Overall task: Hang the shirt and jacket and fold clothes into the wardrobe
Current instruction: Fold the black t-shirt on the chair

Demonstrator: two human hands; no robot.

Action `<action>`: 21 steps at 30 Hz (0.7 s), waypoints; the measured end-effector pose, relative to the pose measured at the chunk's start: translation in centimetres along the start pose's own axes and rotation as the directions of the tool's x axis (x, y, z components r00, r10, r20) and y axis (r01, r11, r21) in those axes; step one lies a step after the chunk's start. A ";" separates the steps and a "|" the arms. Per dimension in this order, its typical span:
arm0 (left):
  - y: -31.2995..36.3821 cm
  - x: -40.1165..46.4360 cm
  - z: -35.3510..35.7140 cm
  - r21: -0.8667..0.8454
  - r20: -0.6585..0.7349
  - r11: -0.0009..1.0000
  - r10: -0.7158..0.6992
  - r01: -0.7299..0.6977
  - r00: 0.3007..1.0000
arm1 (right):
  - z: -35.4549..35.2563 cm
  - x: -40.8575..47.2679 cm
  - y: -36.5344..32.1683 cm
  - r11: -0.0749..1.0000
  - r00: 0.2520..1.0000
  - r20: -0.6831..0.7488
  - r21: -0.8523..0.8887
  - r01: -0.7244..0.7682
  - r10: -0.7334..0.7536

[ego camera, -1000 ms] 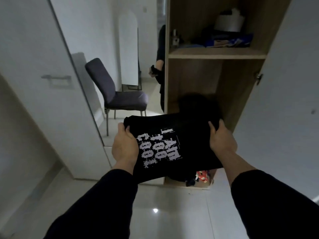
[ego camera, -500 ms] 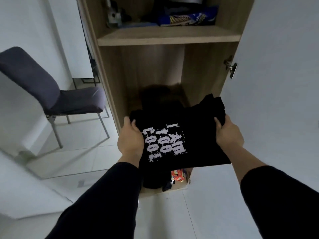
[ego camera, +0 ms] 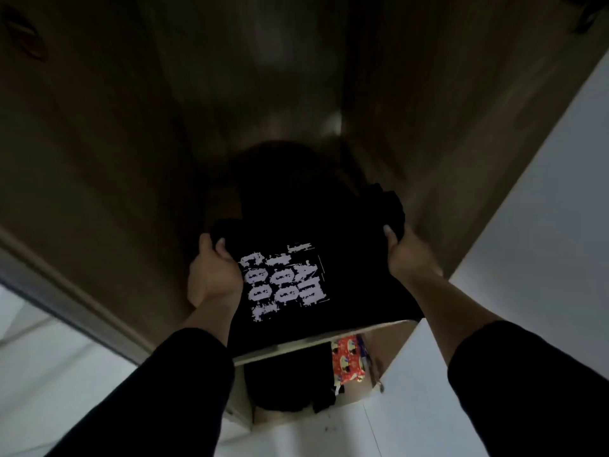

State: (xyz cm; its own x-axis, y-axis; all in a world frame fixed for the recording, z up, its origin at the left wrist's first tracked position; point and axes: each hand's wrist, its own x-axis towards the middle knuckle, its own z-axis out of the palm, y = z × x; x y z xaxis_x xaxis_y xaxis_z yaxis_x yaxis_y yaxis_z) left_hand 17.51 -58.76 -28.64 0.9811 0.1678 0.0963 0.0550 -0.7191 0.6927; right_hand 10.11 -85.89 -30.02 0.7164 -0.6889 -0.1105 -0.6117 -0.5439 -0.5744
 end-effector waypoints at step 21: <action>-3.5 4.7 6.2 0.138 0.163 0.956 -0.278 0.257 0.947 | 6.7 4.2 1.2 0.939 0.998 0.015 -0.339 0.057 -0.055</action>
State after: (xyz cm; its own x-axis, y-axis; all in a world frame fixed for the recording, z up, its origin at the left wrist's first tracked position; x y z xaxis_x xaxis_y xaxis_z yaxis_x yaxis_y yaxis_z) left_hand 23.08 -59.67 -35.07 0.9436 0.2493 -0.2179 0.3308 -0.7378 0.5884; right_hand 14.58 -86.26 -36.59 0.7540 -0.6506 -0.0913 -0.6475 -0.7124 -0.2708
